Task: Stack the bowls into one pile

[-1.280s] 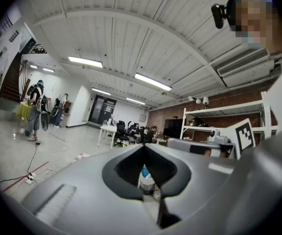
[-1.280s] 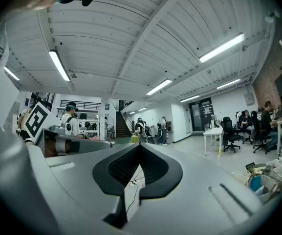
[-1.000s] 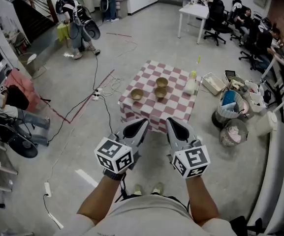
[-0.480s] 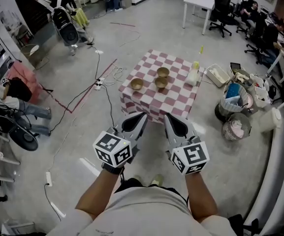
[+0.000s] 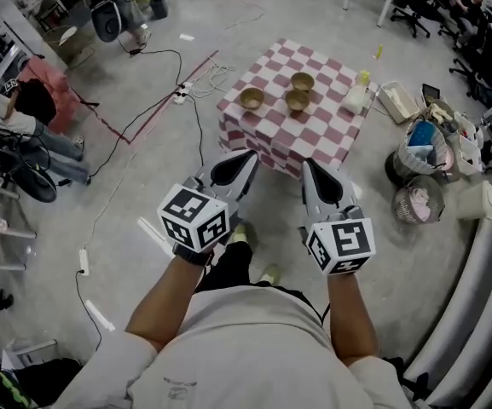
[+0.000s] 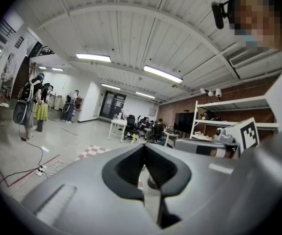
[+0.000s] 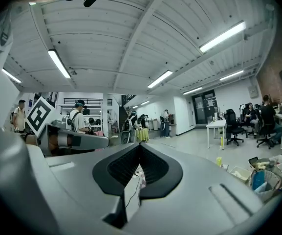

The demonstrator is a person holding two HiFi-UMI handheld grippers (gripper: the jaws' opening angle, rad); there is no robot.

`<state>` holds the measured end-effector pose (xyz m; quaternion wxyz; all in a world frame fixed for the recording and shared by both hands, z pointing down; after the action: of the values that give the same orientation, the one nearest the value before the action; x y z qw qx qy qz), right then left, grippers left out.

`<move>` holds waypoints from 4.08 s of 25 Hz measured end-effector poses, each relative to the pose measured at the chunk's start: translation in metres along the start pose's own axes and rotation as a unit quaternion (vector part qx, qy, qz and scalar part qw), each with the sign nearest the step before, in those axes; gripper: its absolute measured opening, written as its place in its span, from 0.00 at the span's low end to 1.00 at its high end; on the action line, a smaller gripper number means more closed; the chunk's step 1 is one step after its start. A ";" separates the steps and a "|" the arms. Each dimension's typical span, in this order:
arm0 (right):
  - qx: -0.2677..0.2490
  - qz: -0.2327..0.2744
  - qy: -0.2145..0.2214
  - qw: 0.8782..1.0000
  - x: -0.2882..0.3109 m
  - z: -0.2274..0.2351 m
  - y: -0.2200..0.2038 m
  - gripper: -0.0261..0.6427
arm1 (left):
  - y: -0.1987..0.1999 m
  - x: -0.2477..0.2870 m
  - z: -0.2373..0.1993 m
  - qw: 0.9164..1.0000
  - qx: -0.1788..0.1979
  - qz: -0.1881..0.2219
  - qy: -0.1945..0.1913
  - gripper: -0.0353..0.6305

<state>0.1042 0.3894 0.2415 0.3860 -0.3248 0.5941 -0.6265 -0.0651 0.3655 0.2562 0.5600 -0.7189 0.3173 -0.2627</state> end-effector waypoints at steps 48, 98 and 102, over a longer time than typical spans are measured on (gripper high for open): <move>-0.231 -0.296 0.208 0.903 0.393 0.099 -0.294 0.07 | -0.133 0.235 -0.345 0.987 -0.062 -0.121 0.081 0.06; -0.482 -0.330 0.264 0.767 0.416 0.128 -0.394 0.07 | -0.199 0.263 -0.371 0.976 -0.106 -0.153 0.112 0.06; -0.478 -0.351 0.226 0.773 0.402 0.153 -0.378 0.07 | -0.189 0.277 -0.361 0.980 -0.100 -0.152 0.086 0.06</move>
<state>0.0026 -0.0371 0.6097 -0.2113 -0.5026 0.7319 -0.4087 -0.1161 -0.0405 0.5313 0.4097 -0.7856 0.2756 -0.3729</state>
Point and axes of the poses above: the fingertips, and each gripper's own axes: x forward along the fingers, z to its right, y out of its top, the point moved 6 cm from there along -x, backward along the fingers, and after that the axes turned 7 degrees about z, right-handed, at the moved point
